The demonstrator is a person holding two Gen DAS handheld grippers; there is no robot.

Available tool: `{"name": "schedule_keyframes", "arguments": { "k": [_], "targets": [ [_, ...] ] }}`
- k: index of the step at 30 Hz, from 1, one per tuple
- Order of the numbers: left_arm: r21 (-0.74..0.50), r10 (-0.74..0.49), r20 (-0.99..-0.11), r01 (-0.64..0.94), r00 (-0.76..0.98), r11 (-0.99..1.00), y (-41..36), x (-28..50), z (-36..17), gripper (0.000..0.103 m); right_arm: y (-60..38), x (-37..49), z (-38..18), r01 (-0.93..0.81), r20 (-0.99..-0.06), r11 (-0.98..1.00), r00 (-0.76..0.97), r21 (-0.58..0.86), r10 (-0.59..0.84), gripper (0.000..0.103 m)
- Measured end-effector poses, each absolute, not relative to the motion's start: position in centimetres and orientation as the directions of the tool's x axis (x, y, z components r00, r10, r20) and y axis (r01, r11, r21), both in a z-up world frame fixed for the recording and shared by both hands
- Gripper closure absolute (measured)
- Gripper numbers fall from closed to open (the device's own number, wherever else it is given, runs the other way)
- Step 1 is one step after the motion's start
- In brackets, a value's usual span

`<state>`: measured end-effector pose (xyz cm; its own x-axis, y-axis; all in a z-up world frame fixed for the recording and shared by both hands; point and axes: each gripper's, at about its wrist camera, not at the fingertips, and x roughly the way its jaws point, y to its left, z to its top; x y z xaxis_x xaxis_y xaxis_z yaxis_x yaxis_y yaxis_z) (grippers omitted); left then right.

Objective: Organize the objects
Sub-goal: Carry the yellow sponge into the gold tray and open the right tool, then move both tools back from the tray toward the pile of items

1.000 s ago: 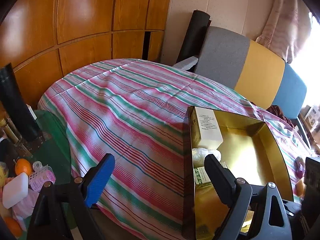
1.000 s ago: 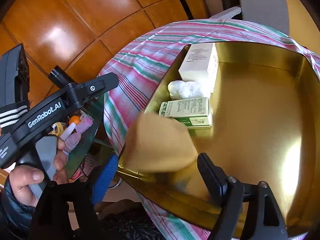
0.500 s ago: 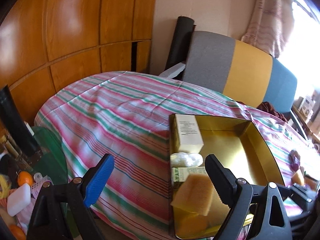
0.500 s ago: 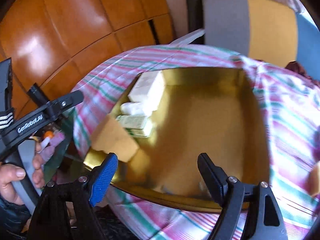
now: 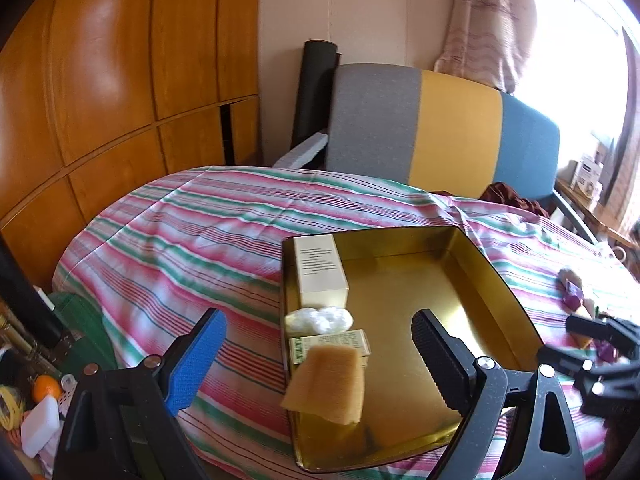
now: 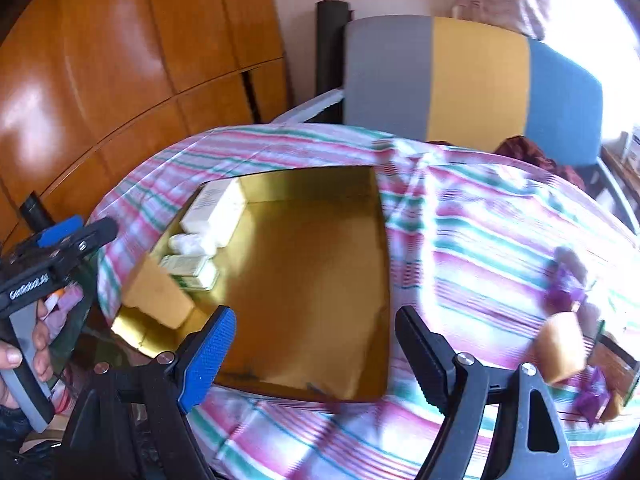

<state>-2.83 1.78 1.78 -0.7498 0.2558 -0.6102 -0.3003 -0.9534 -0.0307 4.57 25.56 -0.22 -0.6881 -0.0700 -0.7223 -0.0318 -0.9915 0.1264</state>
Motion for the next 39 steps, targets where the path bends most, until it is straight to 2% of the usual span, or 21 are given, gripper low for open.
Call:
{"name": "schedule_keyframes", "arguments": {
  "k": [5,11,17,20,23,27,39],
  "targets": [
    [-0.018,0.282,-0.616,-0.345,-0.735,-0.938,3.6,-2.4,1.8,0.009,29.9,5.8,0.6,-0.122,-0.718,-0.989,-0.696,0.085,0.024,0.019],
    [-0.004,0.327,-0.617,-0.412,-0.716,-0.911,6.3,-2.1,1.9,0.009,37.3,8.5,1.7,-0.297,-0.708,-0.955,-0.676,0.01,0.203,0.019],
    [0.002,0.381,-0.621,-0.487,-0.685,-0.873,9.4,-1.9,2.1,0.009,46.9,13.0,1.7,-0.602,-0.681,-0.797,-0.6,0.04,0.42,0.019],
    [0.007,0.411,-0.62,-0.529,-0.668,-0.849,11.3,-1.5,2.5,0.009,51.5,16.3,0.7,-0.752,-0.679,-0.645,-0.544,0.134,0.493,0.019],
    [0.015,0.442,-0.625,-0.576,-0.644,-0.817,13.6,-1.0,2.6,0.009,54.4,18.8,-0.3,-0.816,-0.699,-0.507,-0.533,0.276,0.477,0.019],
    [0.018,0.489,-0.633,-0.643,-0.6,-0.765,17.1,0.0,2.6,0.009,55.4,20.3,-0.4,-0.826,-0.691,-0.449,-0.543,0.34,0.477,0.019],
    [0.001,0.568,-0.699,-0.795,-0.435,-0.607,27.8,2.3,1.2,0.009,56.7,20.9,-1.5,-0.813,-0.704,-0.405,-0.572,0.419,0.421,0.019]
  ]
}}
